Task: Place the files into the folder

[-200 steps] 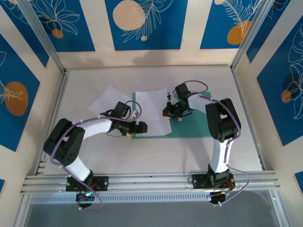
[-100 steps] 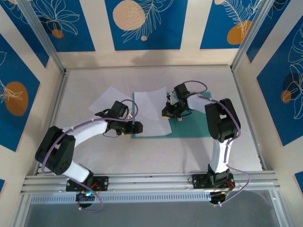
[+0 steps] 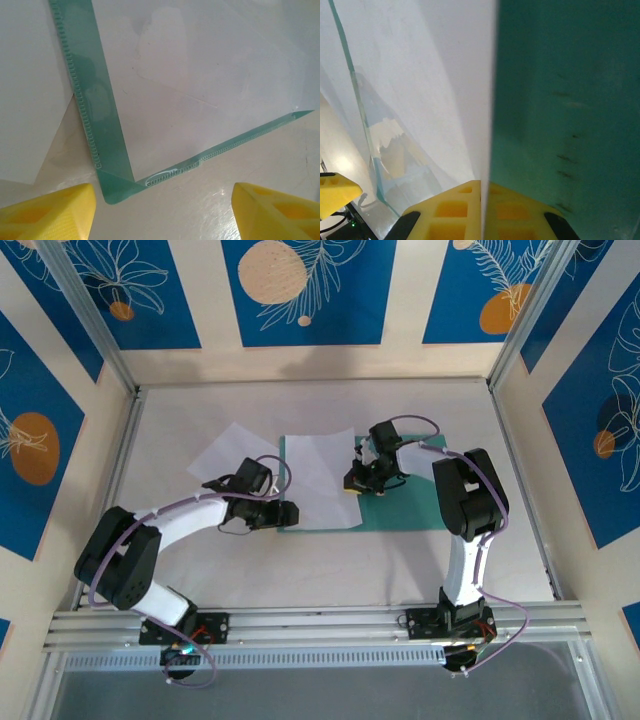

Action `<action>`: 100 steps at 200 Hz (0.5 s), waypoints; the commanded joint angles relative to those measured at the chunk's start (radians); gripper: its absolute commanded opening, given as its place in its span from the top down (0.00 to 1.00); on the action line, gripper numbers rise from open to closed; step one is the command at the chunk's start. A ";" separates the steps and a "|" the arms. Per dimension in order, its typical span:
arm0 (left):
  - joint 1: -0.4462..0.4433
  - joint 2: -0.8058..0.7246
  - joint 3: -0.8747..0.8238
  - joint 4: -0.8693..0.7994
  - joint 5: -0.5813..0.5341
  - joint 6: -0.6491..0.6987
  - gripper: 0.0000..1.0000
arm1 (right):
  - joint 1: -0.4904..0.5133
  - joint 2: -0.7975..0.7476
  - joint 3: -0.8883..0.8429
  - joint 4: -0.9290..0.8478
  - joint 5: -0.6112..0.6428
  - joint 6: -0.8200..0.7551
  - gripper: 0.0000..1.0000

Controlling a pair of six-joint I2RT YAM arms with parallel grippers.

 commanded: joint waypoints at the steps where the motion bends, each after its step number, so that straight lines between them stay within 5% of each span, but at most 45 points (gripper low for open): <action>1: -0.008 0.015 0.000 -0.016 -0.007 0.007 0.31 | -0.006 -0.049 -0.013 -0.016 -0.004 0.002 0.95; 100: -0.008 0.035 -0.012 0.022 0.008 -0.009 0.35 | 0.028 -0.033 -0.012 -0.010 -0.011 0.003 0.95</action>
